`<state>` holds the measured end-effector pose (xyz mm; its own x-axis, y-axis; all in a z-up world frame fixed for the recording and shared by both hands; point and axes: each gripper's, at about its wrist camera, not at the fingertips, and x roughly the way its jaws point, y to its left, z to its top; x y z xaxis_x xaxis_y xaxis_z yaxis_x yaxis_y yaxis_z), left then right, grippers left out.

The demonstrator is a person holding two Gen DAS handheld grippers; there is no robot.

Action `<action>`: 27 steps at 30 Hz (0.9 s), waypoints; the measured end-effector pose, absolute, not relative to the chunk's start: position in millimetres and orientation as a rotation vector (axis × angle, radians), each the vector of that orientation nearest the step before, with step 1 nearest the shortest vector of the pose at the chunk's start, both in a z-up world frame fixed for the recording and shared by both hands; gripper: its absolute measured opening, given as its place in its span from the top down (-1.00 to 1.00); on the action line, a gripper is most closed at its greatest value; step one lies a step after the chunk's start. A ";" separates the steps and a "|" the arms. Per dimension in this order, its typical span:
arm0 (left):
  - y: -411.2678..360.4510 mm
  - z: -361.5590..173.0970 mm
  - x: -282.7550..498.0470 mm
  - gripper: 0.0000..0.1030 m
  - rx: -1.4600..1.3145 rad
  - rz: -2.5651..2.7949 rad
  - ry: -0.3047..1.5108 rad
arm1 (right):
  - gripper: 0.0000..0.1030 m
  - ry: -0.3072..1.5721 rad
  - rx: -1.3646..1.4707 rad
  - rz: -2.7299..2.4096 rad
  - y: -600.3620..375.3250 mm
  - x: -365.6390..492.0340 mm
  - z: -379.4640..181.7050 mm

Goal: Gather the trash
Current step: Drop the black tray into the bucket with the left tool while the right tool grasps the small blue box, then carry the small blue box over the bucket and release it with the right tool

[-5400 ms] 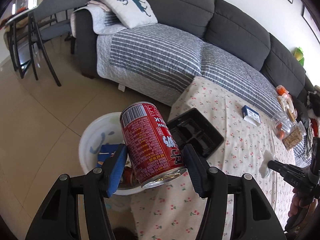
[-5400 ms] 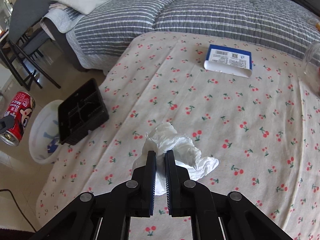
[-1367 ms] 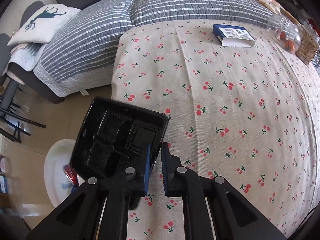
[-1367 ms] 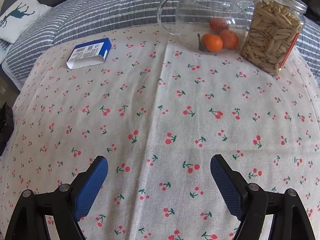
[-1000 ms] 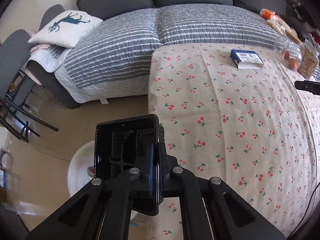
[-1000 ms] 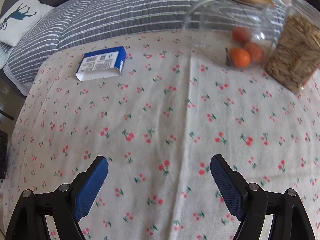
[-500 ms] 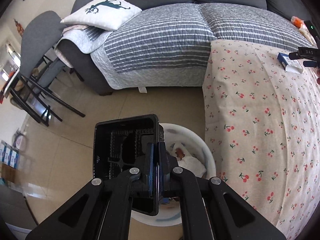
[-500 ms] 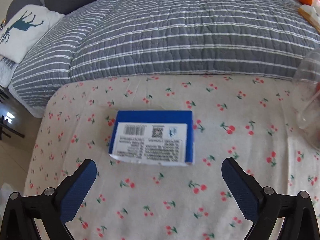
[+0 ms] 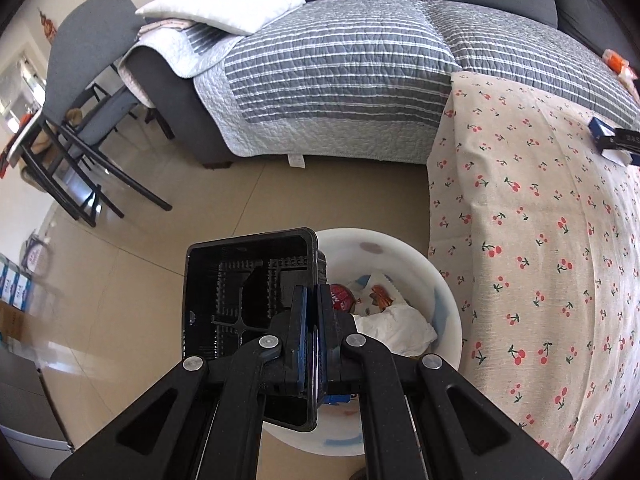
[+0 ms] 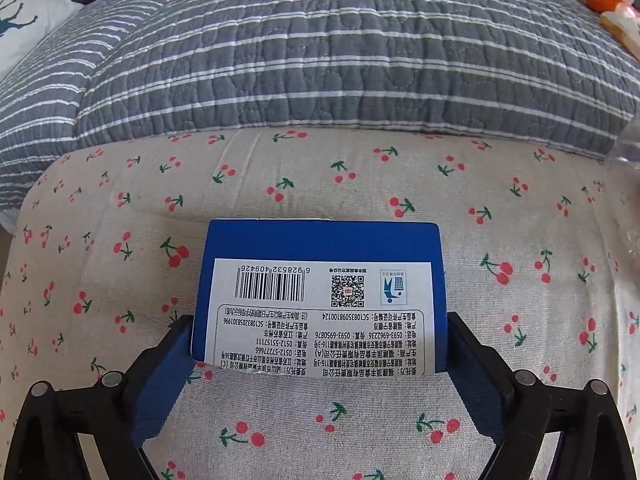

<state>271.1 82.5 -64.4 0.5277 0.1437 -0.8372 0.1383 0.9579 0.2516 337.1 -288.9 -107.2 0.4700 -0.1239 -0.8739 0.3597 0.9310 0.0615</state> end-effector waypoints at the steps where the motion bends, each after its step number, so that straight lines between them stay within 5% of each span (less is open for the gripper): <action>1: 82.7 -64.8 271.5 0.91 0.301 0.004 1.021 | -0.85 1.041 0.255 -0.296 -290.7 332.4 -105.8; 13: 67.8 -65.8 260.2 0.83 0.222 -0.137 1.044 | -0.85 1.004 0.215 -0.208 -294.5 228.9 -57.0; 14: 66.6 -62.7 257.3 0.65 0.215 -0.140 1.039 | -0.85 1.001 0.211 -0.202 -293.3 220.5 -52.0; 17: 66.2 -48.1 242.9 -0.41 0.174 -0.142 0.990 | -0.85 0.988 0.193 -0.184 -284.0 204.0 -35.4; 27: 112.3 -23.7 203.9 -0.73 0.058 -0.018 0.945 | -0.85 0.981 0.100 -0.058 -199.2 183.8 -7.1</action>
